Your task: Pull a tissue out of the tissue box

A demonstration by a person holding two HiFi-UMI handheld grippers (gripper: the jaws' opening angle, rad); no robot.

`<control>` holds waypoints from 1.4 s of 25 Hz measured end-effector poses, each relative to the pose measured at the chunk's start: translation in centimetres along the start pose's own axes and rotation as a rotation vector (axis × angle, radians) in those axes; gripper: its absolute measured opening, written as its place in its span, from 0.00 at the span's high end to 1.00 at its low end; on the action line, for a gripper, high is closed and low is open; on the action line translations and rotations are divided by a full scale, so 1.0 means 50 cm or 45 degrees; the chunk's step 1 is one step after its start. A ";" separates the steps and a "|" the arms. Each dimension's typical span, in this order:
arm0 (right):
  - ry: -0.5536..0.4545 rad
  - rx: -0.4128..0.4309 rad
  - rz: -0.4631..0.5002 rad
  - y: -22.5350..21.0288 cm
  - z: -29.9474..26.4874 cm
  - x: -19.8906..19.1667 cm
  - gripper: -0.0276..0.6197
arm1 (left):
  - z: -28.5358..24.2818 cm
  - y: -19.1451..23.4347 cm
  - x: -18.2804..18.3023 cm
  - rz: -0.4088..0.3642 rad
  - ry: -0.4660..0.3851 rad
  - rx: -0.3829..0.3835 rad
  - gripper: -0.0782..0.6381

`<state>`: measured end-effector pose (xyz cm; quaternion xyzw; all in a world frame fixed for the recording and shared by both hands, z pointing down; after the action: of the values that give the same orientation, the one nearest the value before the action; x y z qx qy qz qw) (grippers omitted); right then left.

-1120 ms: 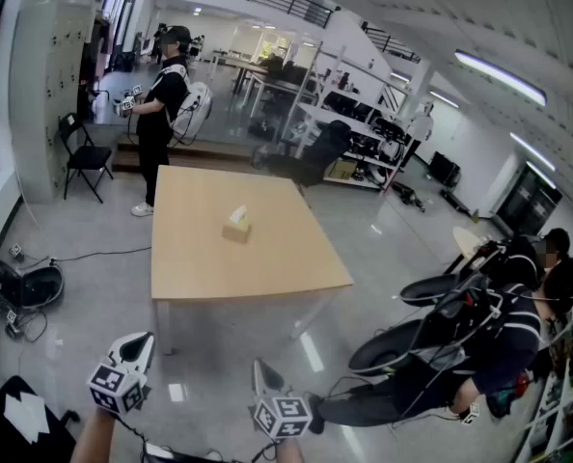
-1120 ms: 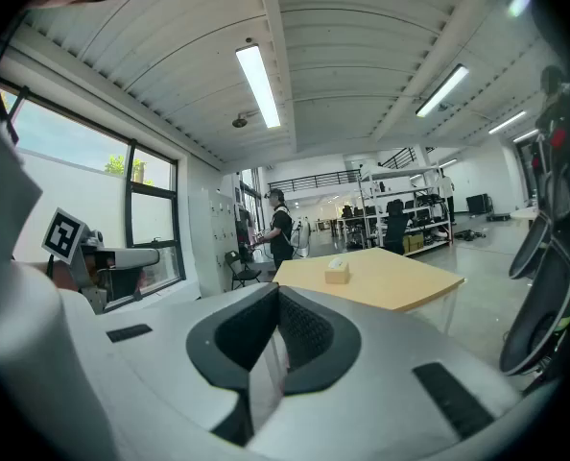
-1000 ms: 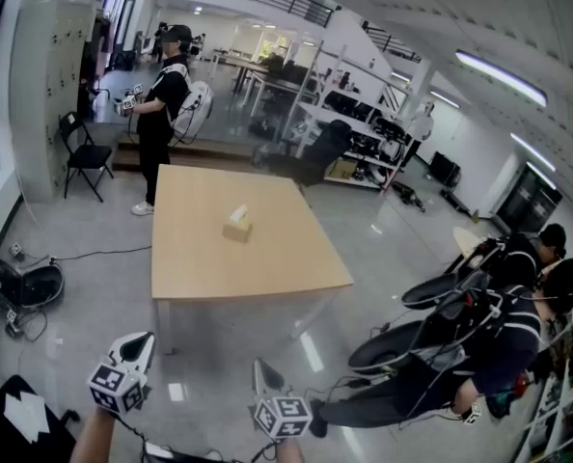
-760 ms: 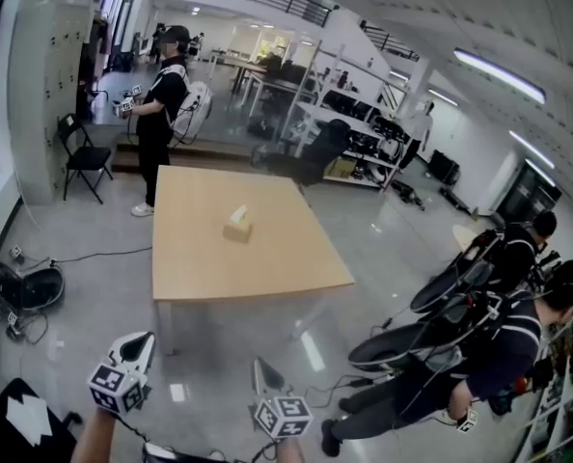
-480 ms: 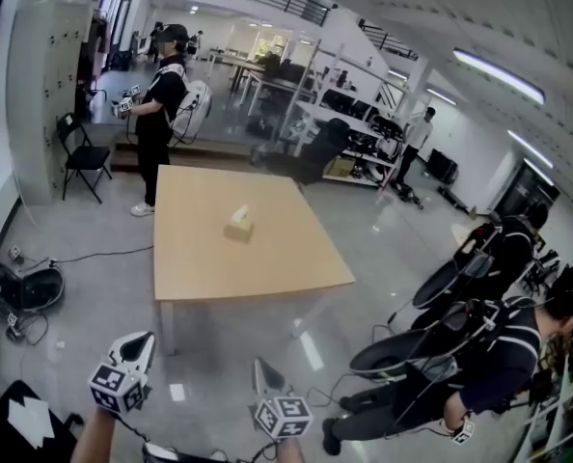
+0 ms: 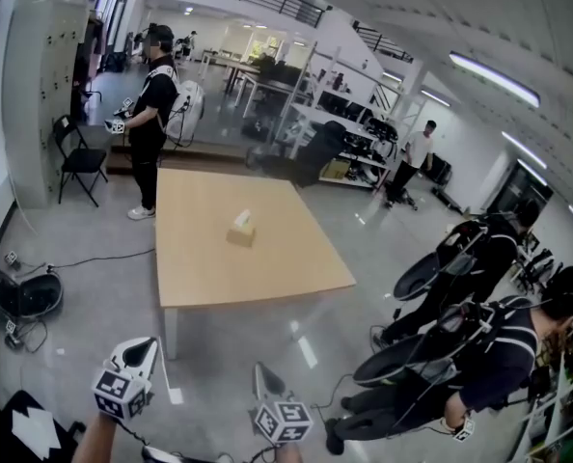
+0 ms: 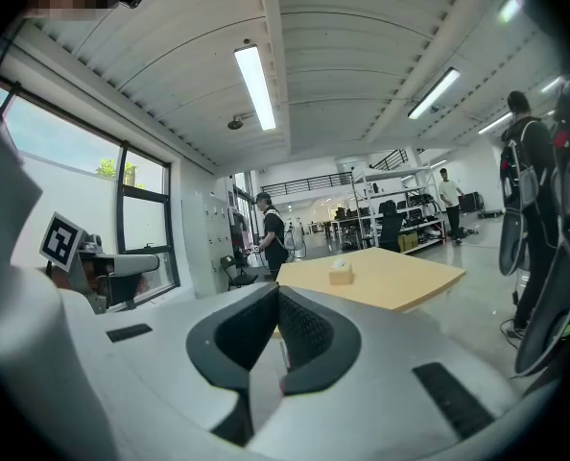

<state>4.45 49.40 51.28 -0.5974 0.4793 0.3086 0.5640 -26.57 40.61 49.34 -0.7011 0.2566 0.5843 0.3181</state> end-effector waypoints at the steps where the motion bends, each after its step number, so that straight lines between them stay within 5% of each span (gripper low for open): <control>1: -0.004 -0.004 -0.002 0.005 -0.002 -0.001 0.94 | -0.001 0.005 -0.002 0.002 -0.004 -0.010 0.88; 16: -0.009 -0.032 0.032 0.007 -0.063 0.016 0.94 | -0.063 0.060 -0.007 0.042 -0.035 -0.037 0.88; 35: 0.038 0.001 0.001 -0.108 -0.272 0.081 0.94 | -0.281 0.119 -0.001 0.056 0.021 -0.027 0.88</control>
<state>8.50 34.78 52.00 -0.6015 0.4881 0.2996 0.5569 -21.73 26.18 50.14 -0.7034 0.2685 0.5880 0.2954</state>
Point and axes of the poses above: the fingertips, and each gripper's own axes: z backward along the fingers, y to its left, x out of its top, the point moved 10 cm from there along z, backward along the fingers, and after that the axes turned 13 degrees about -z, right-handed, at the moved point
